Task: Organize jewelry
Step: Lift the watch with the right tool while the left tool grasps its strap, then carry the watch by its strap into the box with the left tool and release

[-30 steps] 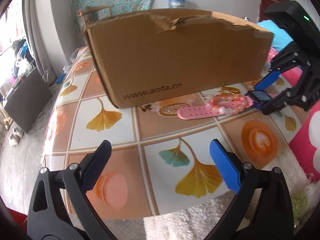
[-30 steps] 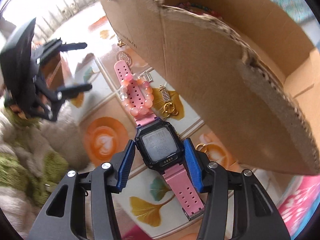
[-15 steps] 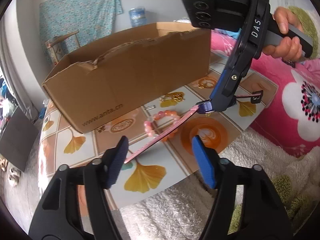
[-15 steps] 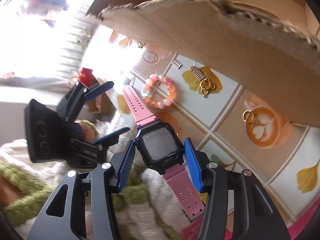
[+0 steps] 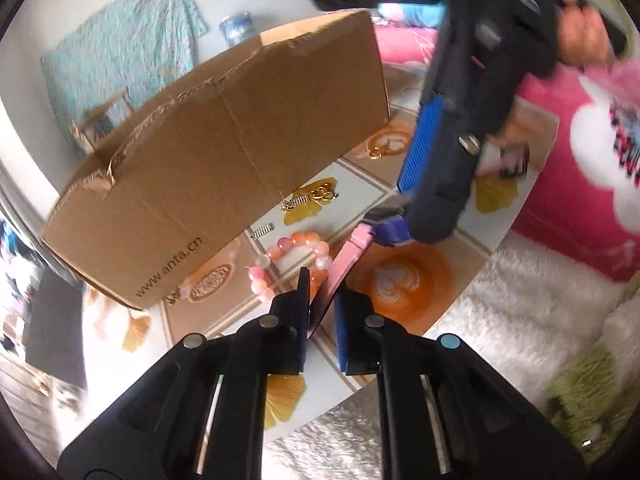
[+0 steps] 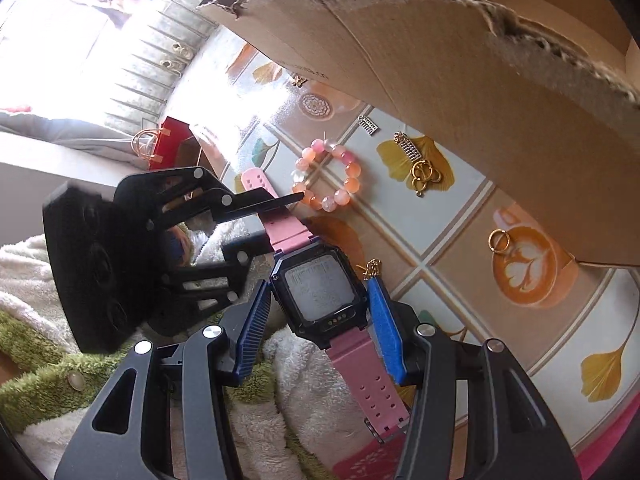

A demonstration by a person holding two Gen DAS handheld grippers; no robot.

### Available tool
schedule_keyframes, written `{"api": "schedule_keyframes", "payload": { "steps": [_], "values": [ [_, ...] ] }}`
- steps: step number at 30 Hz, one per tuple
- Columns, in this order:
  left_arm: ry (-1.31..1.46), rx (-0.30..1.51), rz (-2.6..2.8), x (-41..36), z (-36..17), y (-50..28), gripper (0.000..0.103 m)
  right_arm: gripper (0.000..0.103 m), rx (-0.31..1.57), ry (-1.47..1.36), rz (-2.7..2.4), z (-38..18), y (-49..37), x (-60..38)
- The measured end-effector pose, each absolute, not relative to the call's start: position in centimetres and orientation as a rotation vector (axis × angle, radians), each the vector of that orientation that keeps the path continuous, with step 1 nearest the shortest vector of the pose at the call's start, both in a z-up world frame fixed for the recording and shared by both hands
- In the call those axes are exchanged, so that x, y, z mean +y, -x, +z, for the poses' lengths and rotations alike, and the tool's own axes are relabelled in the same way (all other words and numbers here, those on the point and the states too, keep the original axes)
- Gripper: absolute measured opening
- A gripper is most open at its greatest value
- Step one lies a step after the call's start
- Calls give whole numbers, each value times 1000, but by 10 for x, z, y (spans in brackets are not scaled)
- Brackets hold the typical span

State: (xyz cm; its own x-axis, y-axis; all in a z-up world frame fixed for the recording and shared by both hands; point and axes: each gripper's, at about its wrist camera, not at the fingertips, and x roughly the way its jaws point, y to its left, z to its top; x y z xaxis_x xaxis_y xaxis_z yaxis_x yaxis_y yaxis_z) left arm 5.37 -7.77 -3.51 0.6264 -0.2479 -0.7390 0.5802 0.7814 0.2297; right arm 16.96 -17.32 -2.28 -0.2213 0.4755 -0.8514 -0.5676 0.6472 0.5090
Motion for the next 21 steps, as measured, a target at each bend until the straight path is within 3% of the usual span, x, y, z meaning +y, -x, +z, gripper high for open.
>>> {"api": "schedule_keyframes", "payload": {
  "steps": [18,21],
  "values": [
    [-316,908,-544,-73,-26,-75,4,50,1134,439,812,-11,-83,-194],
    [-281,943,-557,-71,-27,-81,4,44,1080,503,772,-15,-71,-191]
  ]
}}
